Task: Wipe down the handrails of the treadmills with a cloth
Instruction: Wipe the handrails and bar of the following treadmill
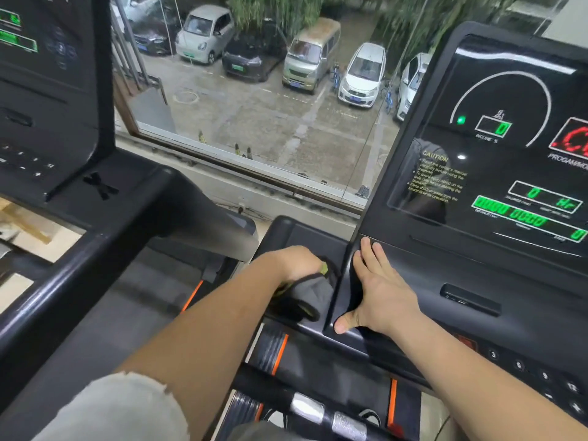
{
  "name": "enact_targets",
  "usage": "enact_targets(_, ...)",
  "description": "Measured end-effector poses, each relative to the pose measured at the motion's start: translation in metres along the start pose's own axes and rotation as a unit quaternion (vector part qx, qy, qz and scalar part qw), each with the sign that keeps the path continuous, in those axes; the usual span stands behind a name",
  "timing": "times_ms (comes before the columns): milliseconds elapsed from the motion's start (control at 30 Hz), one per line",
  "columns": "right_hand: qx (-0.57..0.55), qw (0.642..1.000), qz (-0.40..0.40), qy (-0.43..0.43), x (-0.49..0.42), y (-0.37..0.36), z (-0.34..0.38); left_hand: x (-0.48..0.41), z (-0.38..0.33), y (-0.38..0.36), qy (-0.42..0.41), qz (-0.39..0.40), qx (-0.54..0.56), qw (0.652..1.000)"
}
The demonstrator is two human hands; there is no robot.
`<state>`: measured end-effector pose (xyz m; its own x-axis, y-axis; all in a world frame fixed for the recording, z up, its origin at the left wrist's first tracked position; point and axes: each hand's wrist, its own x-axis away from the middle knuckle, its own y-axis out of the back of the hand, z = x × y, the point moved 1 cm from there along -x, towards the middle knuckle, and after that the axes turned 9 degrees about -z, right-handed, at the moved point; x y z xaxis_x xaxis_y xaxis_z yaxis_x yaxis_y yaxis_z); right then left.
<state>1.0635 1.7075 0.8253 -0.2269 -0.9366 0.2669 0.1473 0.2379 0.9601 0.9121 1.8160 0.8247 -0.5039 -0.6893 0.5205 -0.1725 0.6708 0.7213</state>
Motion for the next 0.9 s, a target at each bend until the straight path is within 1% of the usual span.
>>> enact_targets(67, 0.014, 1.0, 0.0, 0.002, 0.001, 0.001, 0.001, 0.006, 0.016, 0.0, -0.01, 0.018, 0.017, 1.0)
enact_targets(100, 0.023, 1.0, -0.004, 0.004, 0.0, 0.002, 0.001, 0.011, 0.025, -0.004, 0.01, 0.032, 0.084, 0.996)
enact_targets(133, 0.032, 0.999, -0.01, 0.008, 0.0, 0.002, 0.001, 0.018, 0.034, -0.01, 0.034, 0.049, 0.165, 0.984)
enact_targets(167, 0.044, 0.999, -0.017, 0.017, 0.0, 0.002, 0.001, 0.027, 0.043, -0.015, 0.068, 0.059, 0.256, 0.963)
enact_targets(200, 0.058, 0.997, -0.025, 0.037, 0.001, 0.003, 0.002, 0.035, 0.053, -0.02, 0.094, 0.057, 0.319, 0.941)
enact_targets(233, 0.073, 0.995, -0.035, 0.065, 0.002, 0.003, 0.004, 0.042, 0.064, -0.022, 0.108, 0.031, 0.373, 0.921)
enact_targets(267, 0.082, 0.991, -0.042, 0.097, 0.002, 0.004, 0.007, 0.048, 0.075, -0.018, 0.126, -0.012, 0.416, 0.9)
enact_targets(300, 0.083, 0.988, -0.038, 0.129, 0.0, 0.006, 0.01, 0.052, 0.085, -0.01, 0.14, -0.066, 0.46, 0.874)
enact_targets(333, 0.077, 0.985, -0.023, 0.153, -0.003, 0.008, 0.014, 0.05, 0.095, 0.001, 0.15, -0.136, 0.478, 0.855)
enact_targets(367, 0.064, 0.984, -0.003, 0.165, -0.008, 0.011, 0.018, 0.046, 0.104, 0.012, 0.151, -0.209, 0.466, 0.846)
enact_targets(400, 0.048, 0.985, 0.02, 0.166, -0.013, 0.014, 0.023, 0.044, 0.108, 0.023, 0.146, -0.274, 0.426, 0.85)
enact_targets(433, 0.035, 0.985, 0.041, 0.163, -0.018, 0.017, 0.028, 0.042, 0.106, 0.029, 0.14, -0.333, 0.355, 0.862)
enact_targets(467, 0.035, 0.985, 0.054, 0.16, -0.024, 0.018, 0.033, 0.042, 0.1, 0.029, 0.123, -0.38, 0.261, 0.879)
enact_targets(500, 0.043, 0.985, 0.06, 0.157, -0.029, 0.018, 0.037, 0.04, 0.092, 0.023, 0.089, -0.41, 0.169, 0.892)
enact_targets(533, 0.052, 0.985, 0.062, 0.153, -0.034, 0.018, 0.04, 0.038, 0.081, 0.008, 0.044, -0.42, 0.091, 0.902)
enact_targets(567, 0.06, 0.985, 0.066, 0.146, -0.037, 0.017, 0.043, 0.036, 0.068, -0.012, -0.016, -0.408, 0.024, 0.912)
enact_targets(600, 0.066, 0.985, 0.069, 0.141, -0.04, 0.017, 0.046, 0.033, 0.059, -0.033, -0.071, -0.358, -0.028, 0.93)
enact_targets(633, 0.07, 0.986, 0.072, 0.136, -0.042, 0.017, 0.047, 0.028, 0.051, -0.054, -0.13, -0.308, -0.059, 0.941)
enact_targets(667, 0.072, 0.985, 0.077, 0.133, -0.043, 0.017, 0.048, 0.017, 0.05, -0.07, -0.164, -0.26, -0.083, 0.948)
enact_targets(700, 0.074, 0.985, 0.083, 0.13, -0.044, 0.017, 0.048, 0.008, 0.045, -0.078, -0.194, -0.242, -0.111, 0.944)
enact_targets(733, 0.073, 0.985, 0.086, 0.127, -0.044, 0.017, 0.048, 0.003, 0.038, -0.076, -0.19, -0.226, -0.152, 0.943)
enact_targets(800, 0.066, 0.987, 0.09, 0.119, -0.046, 0.016, 0.047, -0.004, 0.025, -0.068, -0.154, -0.215, -0.226, 0.938)
enact_targets(833, 0.061, 0.987, 0.091, 0.117, -0.047, 0.015, 0.046, -0.005, 0.019, -0.062, -0.129, -0.192, -0.239, 0.943)
enact_targets(900, 0.058, 0.988, 0.092, 0.11, -0.047, 0.015, 0.046, -0.006, 0.007, -0.053, -0.097, -0.178, -0.235, 0.951)
